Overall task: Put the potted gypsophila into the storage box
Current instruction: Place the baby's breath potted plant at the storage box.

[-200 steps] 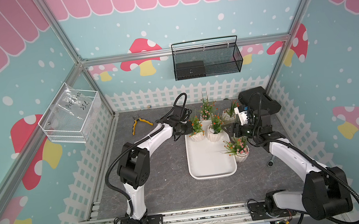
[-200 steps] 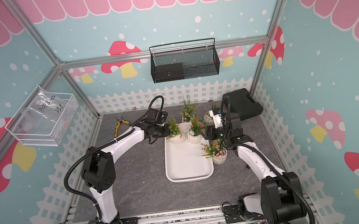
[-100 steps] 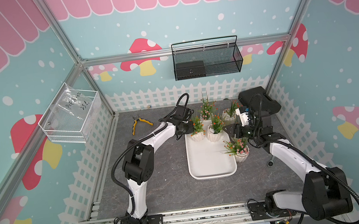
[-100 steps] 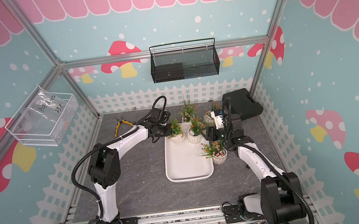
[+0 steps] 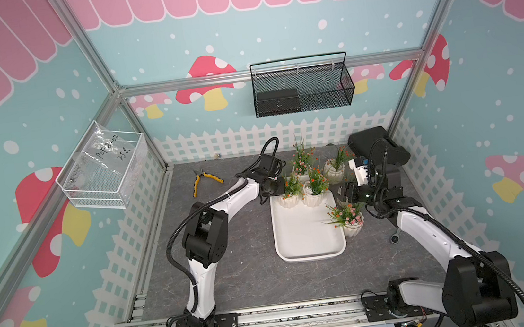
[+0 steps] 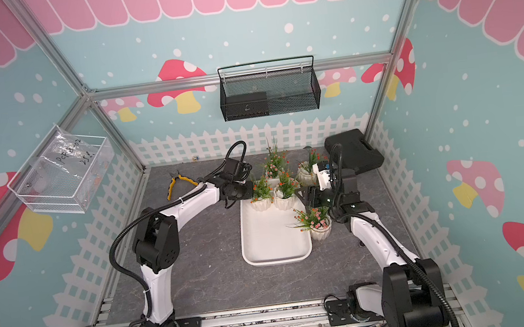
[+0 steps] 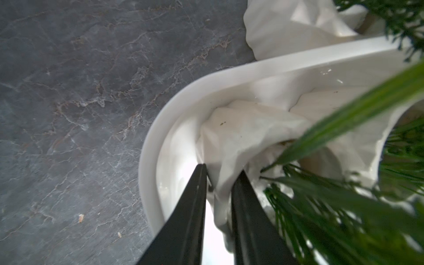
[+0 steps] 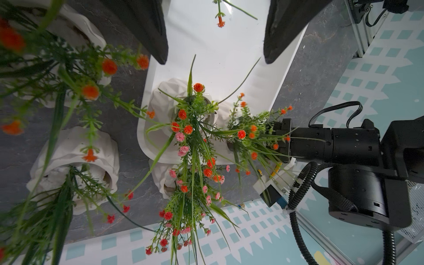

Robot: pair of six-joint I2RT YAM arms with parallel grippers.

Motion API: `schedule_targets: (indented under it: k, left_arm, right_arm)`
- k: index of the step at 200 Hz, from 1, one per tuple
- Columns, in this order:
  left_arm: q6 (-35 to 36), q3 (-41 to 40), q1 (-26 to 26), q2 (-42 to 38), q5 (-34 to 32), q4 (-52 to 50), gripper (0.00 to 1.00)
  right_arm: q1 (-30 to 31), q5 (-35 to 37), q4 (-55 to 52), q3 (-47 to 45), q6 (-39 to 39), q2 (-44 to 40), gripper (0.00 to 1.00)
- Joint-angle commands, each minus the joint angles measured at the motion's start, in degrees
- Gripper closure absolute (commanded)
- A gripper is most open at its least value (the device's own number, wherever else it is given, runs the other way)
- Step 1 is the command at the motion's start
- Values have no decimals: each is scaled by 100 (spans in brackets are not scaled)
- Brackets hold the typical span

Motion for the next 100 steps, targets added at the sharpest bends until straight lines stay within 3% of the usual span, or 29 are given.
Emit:
schedule_targets:
  k: [1,54,100]
  left_arm:
    - [-48,178,-65,-11,-72,204,72]
    - [-96,-267,-66,-652,146,600,65]
    - [-167,-1739,11,-1895,98,1423,58]
  right_arm:
    - [-69,44,-148,-85,-1,-177,31]
    - [-352,749,-871,-85,-9,-717,32]
    - [-531,1698,-1969,-14,67,-1390,29]
